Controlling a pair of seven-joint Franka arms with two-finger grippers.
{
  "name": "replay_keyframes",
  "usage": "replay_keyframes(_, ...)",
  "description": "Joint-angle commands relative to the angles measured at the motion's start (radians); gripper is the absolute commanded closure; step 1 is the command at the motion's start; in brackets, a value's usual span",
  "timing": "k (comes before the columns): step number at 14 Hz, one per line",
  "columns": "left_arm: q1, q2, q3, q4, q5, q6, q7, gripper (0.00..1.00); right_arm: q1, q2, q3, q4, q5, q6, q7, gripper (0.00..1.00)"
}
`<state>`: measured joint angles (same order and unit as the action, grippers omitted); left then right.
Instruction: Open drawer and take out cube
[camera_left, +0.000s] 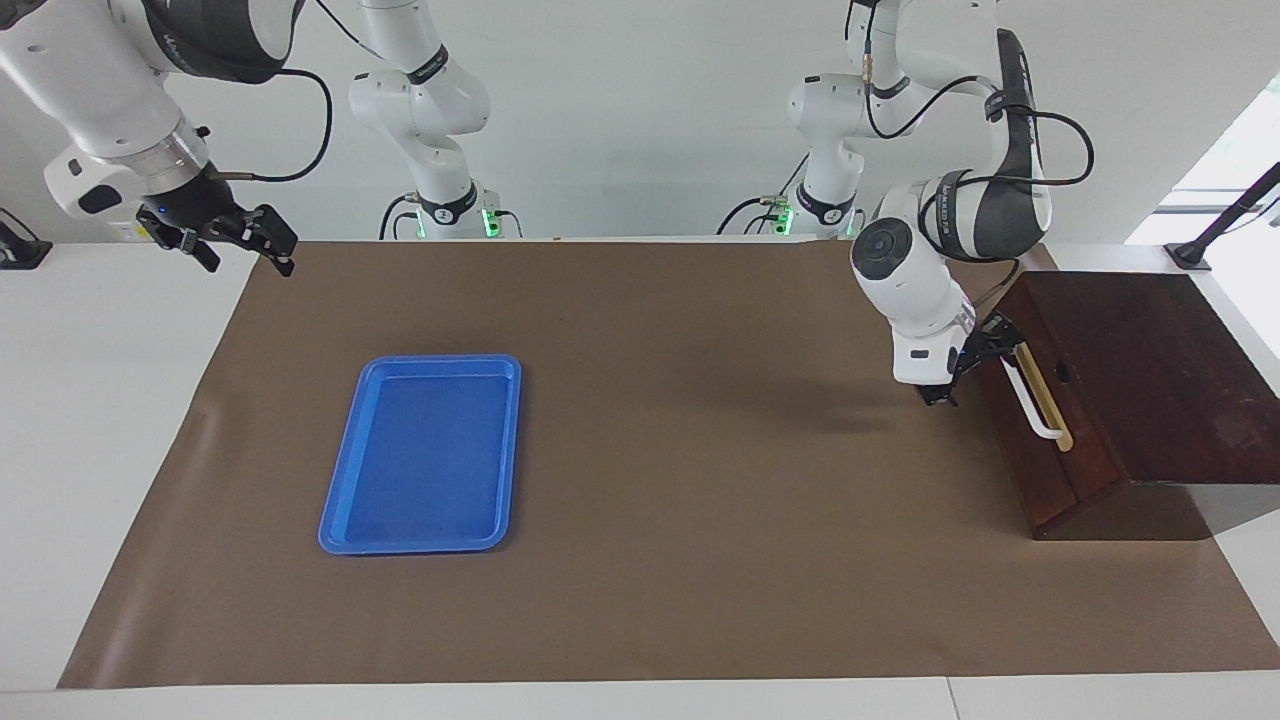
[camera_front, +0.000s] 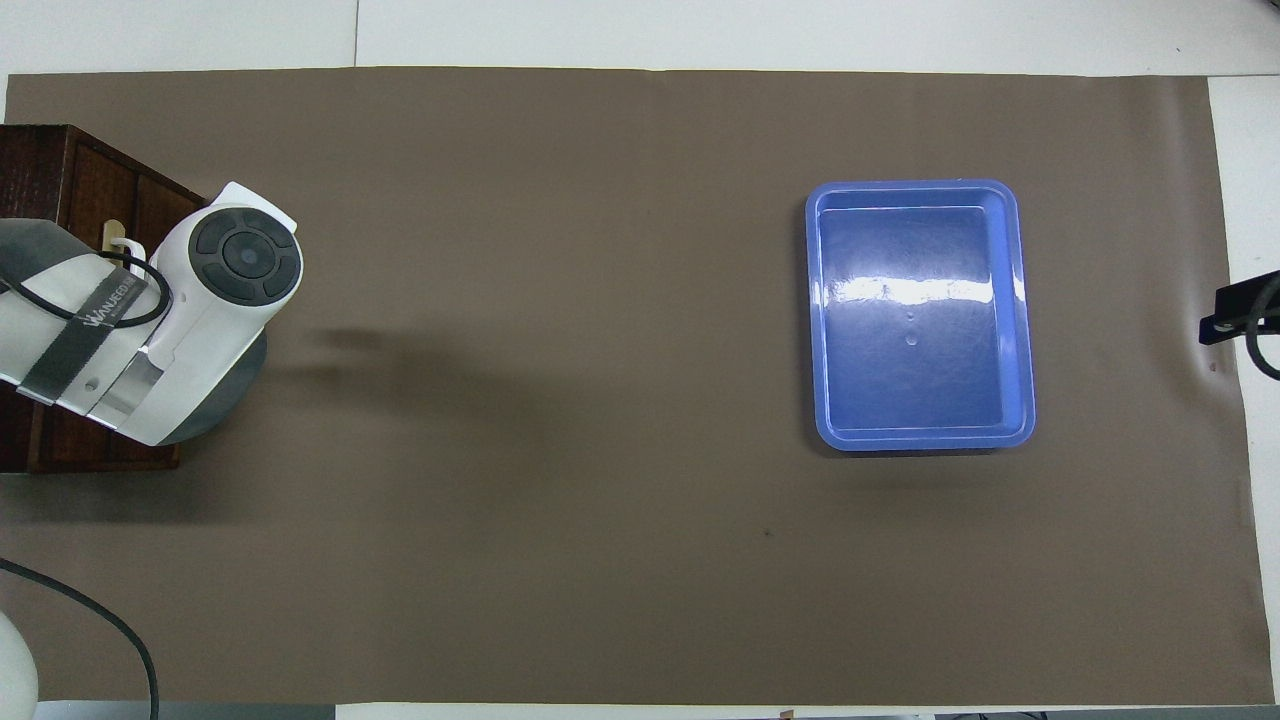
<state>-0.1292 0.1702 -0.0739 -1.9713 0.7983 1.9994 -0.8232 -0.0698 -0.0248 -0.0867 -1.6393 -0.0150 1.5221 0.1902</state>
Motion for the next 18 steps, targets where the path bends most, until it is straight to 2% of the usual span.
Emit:
replay_keyframes(1,0.017,0.02,-0.004,-0.021,0.025,0.067,-0.013,0.0,0.036,-0.009,0.016,-0.014,-0.016,0.024,0.273,0.0)
replay_keyframes(6,0.062,0.081,-0.004,-0.011,0.114,0.153,-0.004,0.0,0.127,0.026,0.018,-0.021,0.022,0.021,0.713,0.0)
replay_keyframes(10,0.057,0.083,-0.009,0.005,0.108,0.108,0.026,0.0,0.131,0.081,0.018,-0.011,0.229,0.075,0.97,0.0)
replay_keyframes(13,0.054,0.074,-0.012,0.012,0.101,0.082,0.054,0.0,0.166,0.127,0.018,-0.005,0.354,0.125,1.069,0.0)
replay_keyframes(15,0.057,0.074,-0.012,0.055,0.082,0.041,0.14,0.0,0.17,0.167,0.018,-0.001,0.473,0.151,1.133,0.0)
replay_keyframes(18,0.068,0.078,-0.009,0.085,0.048,0.039,0.2,0.0,0.165,0.198,0.018,-0.016,0.63,0.202,1.144,0.0)
